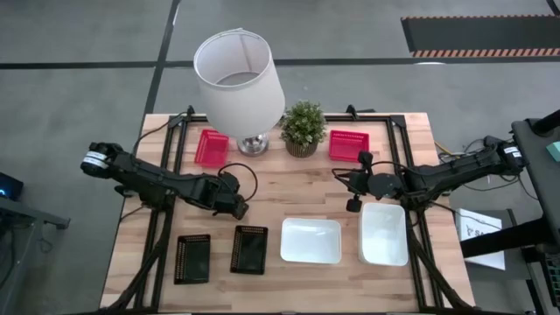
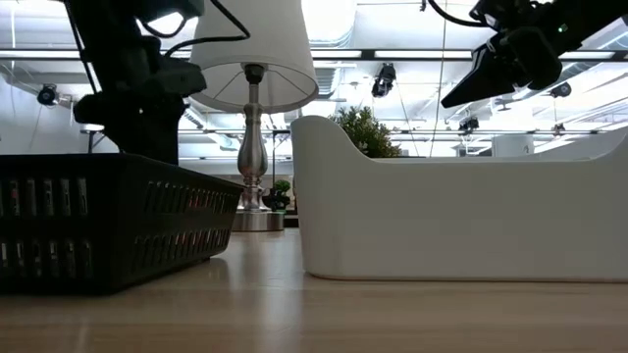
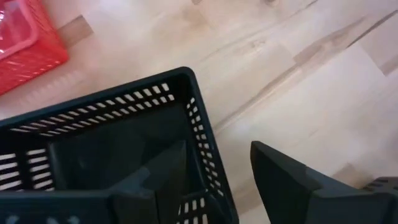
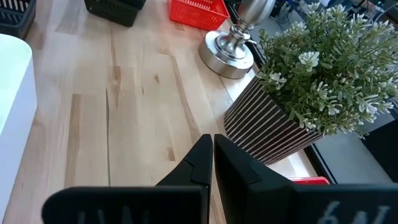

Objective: Stack baskets by color
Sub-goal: Stack the top black bin on the bottom left black bin

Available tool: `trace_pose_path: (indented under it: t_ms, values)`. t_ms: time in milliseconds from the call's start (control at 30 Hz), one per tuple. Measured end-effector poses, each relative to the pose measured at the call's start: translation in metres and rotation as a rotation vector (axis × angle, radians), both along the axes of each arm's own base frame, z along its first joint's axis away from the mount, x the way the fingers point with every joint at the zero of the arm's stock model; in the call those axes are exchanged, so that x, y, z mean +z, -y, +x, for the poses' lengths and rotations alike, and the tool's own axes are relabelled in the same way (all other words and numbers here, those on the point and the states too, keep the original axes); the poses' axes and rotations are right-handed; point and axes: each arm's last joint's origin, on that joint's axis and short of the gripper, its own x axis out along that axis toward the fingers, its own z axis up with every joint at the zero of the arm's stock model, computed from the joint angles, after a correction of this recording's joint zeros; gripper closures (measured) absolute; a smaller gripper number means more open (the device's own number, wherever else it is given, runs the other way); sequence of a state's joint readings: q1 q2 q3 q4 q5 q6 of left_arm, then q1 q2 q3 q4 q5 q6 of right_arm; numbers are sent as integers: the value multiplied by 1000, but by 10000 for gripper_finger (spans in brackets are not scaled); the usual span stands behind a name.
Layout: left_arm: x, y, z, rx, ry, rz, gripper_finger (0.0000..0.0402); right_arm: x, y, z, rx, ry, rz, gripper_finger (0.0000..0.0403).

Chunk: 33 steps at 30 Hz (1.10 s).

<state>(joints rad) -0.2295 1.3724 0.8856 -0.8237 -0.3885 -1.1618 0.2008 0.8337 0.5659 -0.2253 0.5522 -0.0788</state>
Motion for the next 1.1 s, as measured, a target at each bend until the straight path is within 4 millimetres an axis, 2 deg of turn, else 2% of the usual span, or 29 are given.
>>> trace_pose_path:
  t_ms: [633,867,967,1100]
  values:
    - [-43,-9,-8,43,83,15,272,0,0,0,0,7,1,394]
    - [-46,-10,-10,44,77,16,276,1,0,0,-3,10,6,394]
    - [-47,-10,-11,43,70,18,294,1,0,0,-4,10,8,394]
    - [-47,-10,-11,43,71,18,341,1,0,0,-4,10,8,394]
